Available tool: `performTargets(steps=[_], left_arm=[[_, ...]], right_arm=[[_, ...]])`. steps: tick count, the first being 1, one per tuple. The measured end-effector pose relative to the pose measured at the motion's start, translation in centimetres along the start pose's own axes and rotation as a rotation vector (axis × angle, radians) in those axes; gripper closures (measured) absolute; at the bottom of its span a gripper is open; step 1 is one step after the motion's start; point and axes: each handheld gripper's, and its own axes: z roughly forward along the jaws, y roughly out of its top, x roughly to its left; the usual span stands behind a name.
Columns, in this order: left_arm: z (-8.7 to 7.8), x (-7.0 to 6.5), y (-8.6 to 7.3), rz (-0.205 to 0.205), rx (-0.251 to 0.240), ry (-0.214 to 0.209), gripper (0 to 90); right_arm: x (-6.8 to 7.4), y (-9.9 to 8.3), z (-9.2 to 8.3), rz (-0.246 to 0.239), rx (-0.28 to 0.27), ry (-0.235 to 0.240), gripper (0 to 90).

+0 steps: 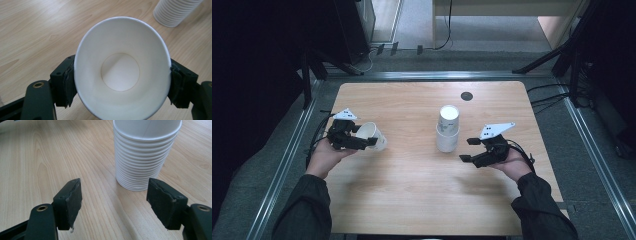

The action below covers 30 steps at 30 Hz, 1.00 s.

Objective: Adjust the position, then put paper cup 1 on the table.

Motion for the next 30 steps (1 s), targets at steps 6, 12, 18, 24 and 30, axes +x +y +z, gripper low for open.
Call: performTargets(steps=[6, 12, 18, 24, 30], left_arm=[[0.4, 1.1, 0.2, -0.019, 0.015, 0.025, 23.5], [0.8, 2.1, 0.1, -0.024, 0.048, 0.063, 23.4], [1.3, 2.9, 0.0, -0.029, 0.084, 0.103, 23.4], [1.8, 3.4, 0.3, -0.027, 0.124, 0.144, 23.4], [2.4, 3.8, 0.6, -0.013, 0.163, 0.157, 23.4]], right_arm=[[-0.1, 0.0, 0.1, 0.001, 0.003, 0.003, 29.2], [-0.1, 0.1, 0.2, 0.005, 0.005, 0.012, 29.4], [0.1, 0.2, 0.3, 0.000, 0.003, 0.021, 29.8], [0.1, 0.2, 0.4, -0.003, 0.009, 0.023, 29.8], [0.1, 0.3, 0.2, 0.005, -0.004, 0.016, 29.9]])
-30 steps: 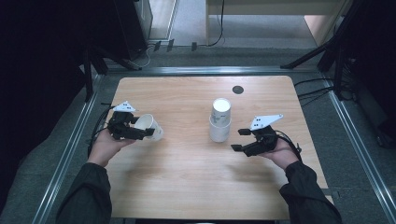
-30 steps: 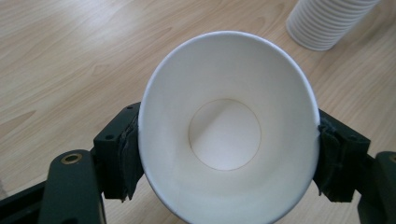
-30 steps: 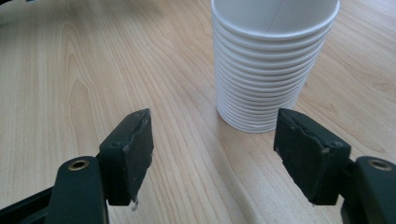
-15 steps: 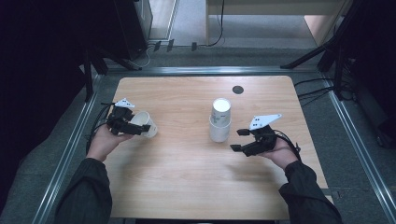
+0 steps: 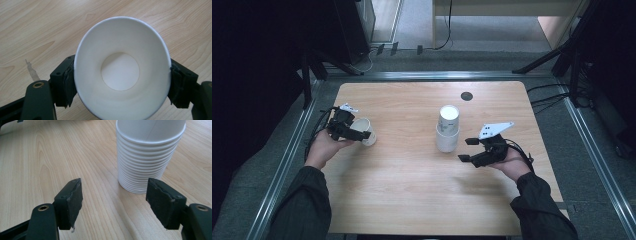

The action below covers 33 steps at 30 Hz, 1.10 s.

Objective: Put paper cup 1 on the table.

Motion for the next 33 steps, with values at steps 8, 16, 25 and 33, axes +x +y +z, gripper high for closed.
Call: performTargets(steps=[8, 16, 25, 33], left_arm=[[0.7, -0.3, 0.2, 0.028, 0.041, 0.022, 23.2], [0.8, -0.4, 0.3, 0.025, 0.046, 0.029, 22.0], [1.1, -0.7, 0.3, 0.017, 0.049, 0.012, 17.7], [1.2, -0.6, 0.1, -0.004, 0.043, -0.001, 12.0]], right_arm=[[0.0, 0.0, -0.1, -0.004, -0.002, -0.001, 30.0], [-0.1, 0.0, -0.1, -0.002, -0.002, -0.002, 30.3], [0.0, 0.0, -0.1, 0.000, -0.003, -0.001, 30.3], [0.0, 0.1, -0.1, -0.007, -0.003, 0.000, 30.4]])
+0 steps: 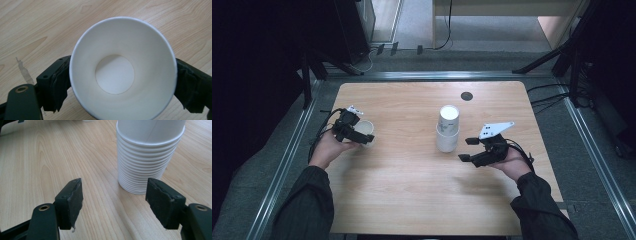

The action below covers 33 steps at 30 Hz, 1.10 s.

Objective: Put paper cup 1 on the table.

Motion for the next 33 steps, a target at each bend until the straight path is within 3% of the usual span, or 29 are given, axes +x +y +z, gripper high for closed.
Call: performTargets(steps=[16, 22, 25, 33], left_arm=[[-2.6, 0.6, -0.3, -0.049, -0.090, -0.069, 9.5], [-4.1, 0.3, -0.3, -0.046, -0.132, -0.089, 9.6], [-5.3, -0.2, -0.3, -0.030, -0.157, -0.115, 10.0], [-6.8, -2.0, -0.2, 0.005, -0.188, -0.133, 11.4]], right_arm=[[0.0, 0.0, 0.0, -0.002, -0.002, 0.004, 30.8], [0.0, 0.1, -0.1, 0.007, -0.009, 0.009, 30.8], [0.0, 0.1, -0.3, 0.012, -0.019, 0.010, 30.8], [0.0, 0.3, -0.7, 0.023, -0.029, 0.013, 30.1]])
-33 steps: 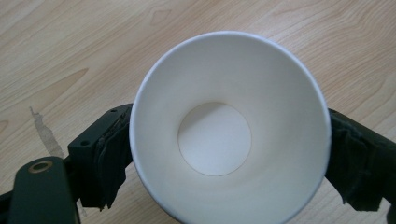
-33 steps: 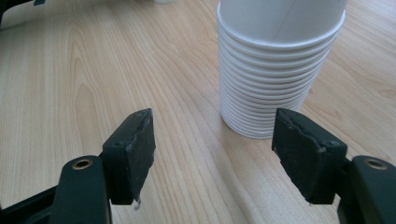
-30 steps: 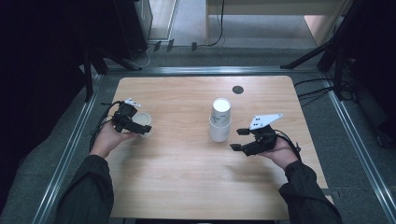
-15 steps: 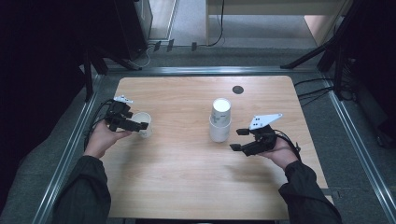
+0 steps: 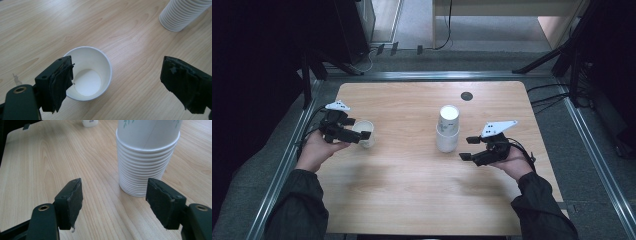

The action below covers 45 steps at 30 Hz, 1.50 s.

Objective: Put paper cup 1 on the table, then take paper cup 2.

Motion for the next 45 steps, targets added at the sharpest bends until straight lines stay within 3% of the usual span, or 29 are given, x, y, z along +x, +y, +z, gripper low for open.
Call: performTargets(steps=[4, 6, 11, 18, 25, 32, 36, 39, 45], left_arm=[[-0.3, -0.7, 0.1, 0.013, -0.005, -0.005, 12.1], [-0.6, -1.2, 0.1, 0.014, -0.014, -0.028, 12.1], [-0.6, -2.0, 0.1, 0.017, -0.030, -0.061, 12.4], [0.3, -3.9, 0.4, 0.060, -0.028, -0.100, 12.8], [1.2, -5.3, 0.6, 0.068, -0.039, -0.160, 12.8], [2.3, -6.8, 0.5, 0.107, -0.059, -0.173, 12.8], [3.0, -7.6, 0.4, 0.115, -0.052, -0.194, 12.9], [3.6, -8.4, 0.3, 0.127, -0.050, -0.235, 13.0], [4.2, -9.0, 0.1, 0.156, -0.052, -0.258, 12.9]], right_arm=[[0.1, 0.1, -0.3, 0.008, -0.011, 0.001, 29.0], [0.1, 0.3, -0.5, 0.028, -0.013, -0.003, 26.4], [0.3, 0.6, -0.6, 0.024, -0.020, -0.004, 23.6], [0.4, 1.0, -0.8, 0.012, -0.004, -0.022, 26.0], [0.3, 1.4, -1.2, 0.051, -0.020, -0.023, 30.6], [0.2, 1.5, -1.2, 0.045, -0.007, -0.048, 30.6], [0.1, 1.5, -1.2, 0.044, -0.008, -0.050, 32.7], [0.1, 1.6, -1.2, 0.053, -0.012, -0.052, 32.7], [0.0, 1.9, -1.1, 0.031, -0.011, -0.069, 33.1]])
